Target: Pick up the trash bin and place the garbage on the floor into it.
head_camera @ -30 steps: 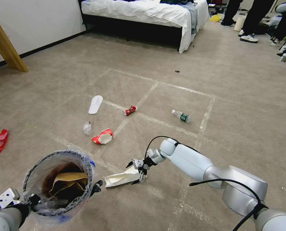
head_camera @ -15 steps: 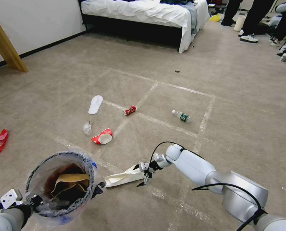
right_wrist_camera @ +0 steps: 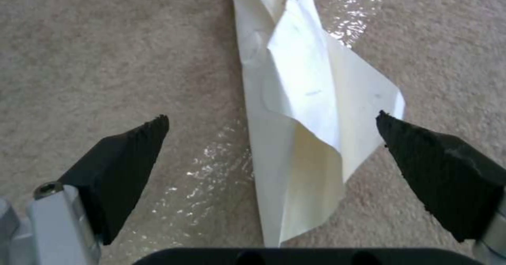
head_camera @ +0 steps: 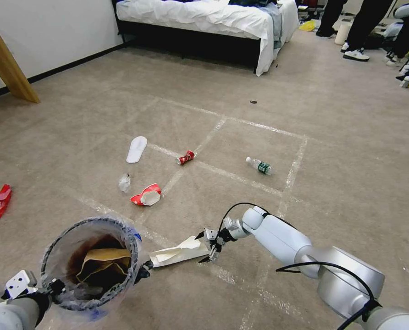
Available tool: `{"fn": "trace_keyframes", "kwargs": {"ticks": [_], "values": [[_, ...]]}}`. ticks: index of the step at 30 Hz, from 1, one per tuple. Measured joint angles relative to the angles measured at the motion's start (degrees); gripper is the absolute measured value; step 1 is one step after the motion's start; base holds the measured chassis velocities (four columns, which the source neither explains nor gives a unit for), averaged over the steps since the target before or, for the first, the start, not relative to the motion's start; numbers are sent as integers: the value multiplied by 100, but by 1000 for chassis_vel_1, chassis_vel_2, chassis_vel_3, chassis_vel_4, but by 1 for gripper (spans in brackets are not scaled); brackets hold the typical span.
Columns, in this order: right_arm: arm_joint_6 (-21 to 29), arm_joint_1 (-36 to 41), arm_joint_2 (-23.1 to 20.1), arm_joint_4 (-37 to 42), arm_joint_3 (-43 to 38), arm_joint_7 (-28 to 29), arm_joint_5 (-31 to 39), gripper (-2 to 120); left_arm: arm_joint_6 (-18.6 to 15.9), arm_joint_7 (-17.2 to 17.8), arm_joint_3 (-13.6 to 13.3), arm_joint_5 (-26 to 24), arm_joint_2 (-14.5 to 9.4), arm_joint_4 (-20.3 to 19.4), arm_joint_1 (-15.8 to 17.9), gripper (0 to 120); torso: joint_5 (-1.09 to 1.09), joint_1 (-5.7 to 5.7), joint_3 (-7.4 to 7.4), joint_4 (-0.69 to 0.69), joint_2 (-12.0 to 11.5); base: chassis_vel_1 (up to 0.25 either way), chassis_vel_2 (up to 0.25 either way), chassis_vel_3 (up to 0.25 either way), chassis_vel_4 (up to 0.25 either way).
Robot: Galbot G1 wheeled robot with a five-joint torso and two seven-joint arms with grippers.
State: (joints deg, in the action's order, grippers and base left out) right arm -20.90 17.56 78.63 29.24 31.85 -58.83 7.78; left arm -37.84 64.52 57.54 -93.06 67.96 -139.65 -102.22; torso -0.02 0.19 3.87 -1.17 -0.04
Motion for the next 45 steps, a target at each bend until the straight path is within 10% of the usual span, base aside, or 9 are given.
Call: {"fn": "trace_keyframes", "kwargs": {"ticks": [37,45], "values": [[-42,-107,528,-640,-72,119,87,100,-3,-96,-24,63,16,19,-28,0,0,0,0,1,0,0,0,0,0],[-28,-34,571,-727,-87,111,78,82,2,-124,-41,105,8,24,-23,0,1,0,0,0,0,0,0,0,0]]}}
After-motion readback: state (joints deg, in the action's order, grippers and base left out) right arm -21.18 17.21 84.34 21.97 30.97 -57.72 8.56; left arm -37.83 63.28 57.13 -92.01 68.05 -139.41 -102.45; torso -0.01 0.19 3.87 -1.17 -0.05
